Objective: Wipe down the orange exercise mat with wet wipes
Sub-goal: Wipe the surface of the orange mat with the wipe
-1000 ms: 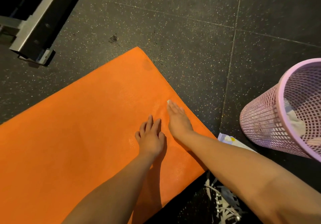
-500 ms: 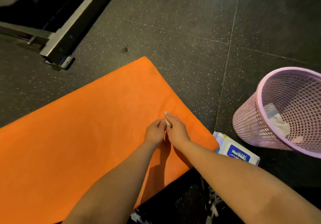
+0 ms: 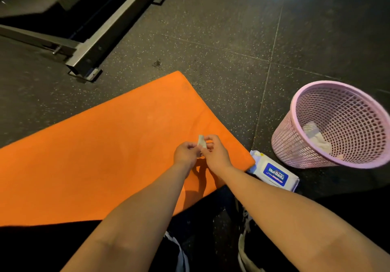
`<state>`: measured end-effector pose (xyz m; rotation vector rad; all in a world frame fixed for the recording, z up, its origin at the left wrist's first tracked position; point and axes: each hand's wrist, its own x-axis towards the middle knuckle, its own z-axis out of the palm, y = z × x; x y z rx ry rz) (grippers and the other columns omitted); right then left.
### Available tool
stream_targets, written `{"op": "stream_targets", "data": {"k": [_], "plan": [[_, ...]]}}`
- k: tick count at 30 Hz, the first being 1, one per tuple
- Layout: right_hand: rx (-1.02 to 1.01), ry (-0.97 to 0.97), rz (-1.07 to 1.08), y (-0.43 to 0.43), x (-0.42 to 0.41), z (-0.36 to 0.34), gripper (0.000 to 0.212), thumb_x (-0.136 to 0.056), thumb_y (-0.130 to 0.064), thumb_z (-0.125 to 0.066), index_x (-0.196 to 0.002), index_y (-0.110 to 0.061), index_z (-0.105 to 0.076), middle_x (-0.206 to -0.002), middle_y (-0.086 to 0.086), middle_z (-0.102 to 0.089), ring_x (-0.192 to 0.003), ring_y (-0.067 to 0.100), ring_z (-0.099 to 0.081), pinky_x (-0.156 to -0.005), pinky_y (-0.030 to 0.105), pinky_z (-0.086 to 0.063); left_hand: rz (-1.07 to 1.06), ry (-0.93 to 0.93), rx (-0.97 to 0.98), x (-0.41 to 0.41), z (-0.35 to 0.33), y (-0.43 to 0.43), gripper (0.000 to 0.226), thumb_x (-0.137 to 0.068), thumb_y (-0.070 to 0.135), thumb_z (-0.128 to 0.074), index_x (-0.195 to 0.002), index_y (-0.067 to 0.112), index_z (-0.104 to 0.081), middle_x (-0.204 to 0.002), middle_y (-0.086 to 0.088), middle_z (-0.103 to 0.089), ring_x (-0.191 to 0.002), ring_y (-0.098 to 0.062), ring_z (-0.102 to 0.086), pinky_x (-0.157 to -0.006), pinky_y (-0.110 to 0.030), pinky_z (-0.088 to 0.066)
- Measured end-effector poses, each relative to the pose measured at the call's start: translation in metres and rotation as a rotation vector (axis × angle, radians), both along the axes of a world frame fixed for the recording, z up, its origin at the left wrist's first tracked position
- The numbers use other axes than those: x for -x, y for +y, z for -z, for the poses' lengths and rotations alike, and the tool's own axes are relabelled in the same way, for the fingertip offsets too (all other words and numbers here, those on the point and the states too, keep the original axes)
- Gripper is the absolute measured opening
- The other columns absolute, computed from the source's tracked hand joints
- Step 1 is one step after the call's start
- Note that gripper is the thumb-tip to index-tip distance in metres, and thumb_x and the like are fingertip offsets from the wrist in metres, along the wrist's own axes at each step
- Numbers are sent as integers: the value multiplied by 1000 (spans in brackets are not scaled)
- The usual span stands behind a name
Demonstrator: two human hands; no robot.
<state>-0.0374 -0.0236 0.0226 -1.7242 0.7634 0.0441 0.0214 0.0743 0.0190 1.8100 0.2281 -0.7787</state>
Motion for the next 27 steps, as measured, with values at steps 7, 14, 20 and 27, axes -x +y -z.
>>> {"op": "stream_targets", "data": {"k": [7,14,20,27], "plan": [[17,79,45,7,16,1,26,-104,-26,-56,-129,-25,-52,-105,-3,-64,-90,14,-61,-67,27,-46,46,22,-24,21,-2,8,13,-100,27,-59,-103,15,-60,-98,-6,-68,-79,-18,-63,-64,-30,-45],[160,152,-26,9,21,3,10,-101,-17,-57,-106,-13,-65,-99,1,-61,-89,20,-56,-68,30,-39,56,30,7,28,0,15,11,-102,27,-58,-112,23,-54,-111,-15,-64,-91,-27,-61,-87,-52,-53],[122,124,1,12,26,2,9,-103,-22,-56,-109,-16,-59,-98,-1,-59,-87,17,-55,-62,26,-38,105,-152,-121,28,3,18,18,-104,29,-53,-105,13,-61,-93,-5,-63,-67,-16,-52,-58,-31,-39],[79,174,80,9,29,5,17,-104,-32,-53,-101,-16,-59,-95,0,-59,-87,20,-55,-68,32,-38,255,-195,-100,34,-2,18,24,-106,29,-49,-126,18,-56,-111,2,-56,-88,-16,-58,-72,-29,-44]]}}
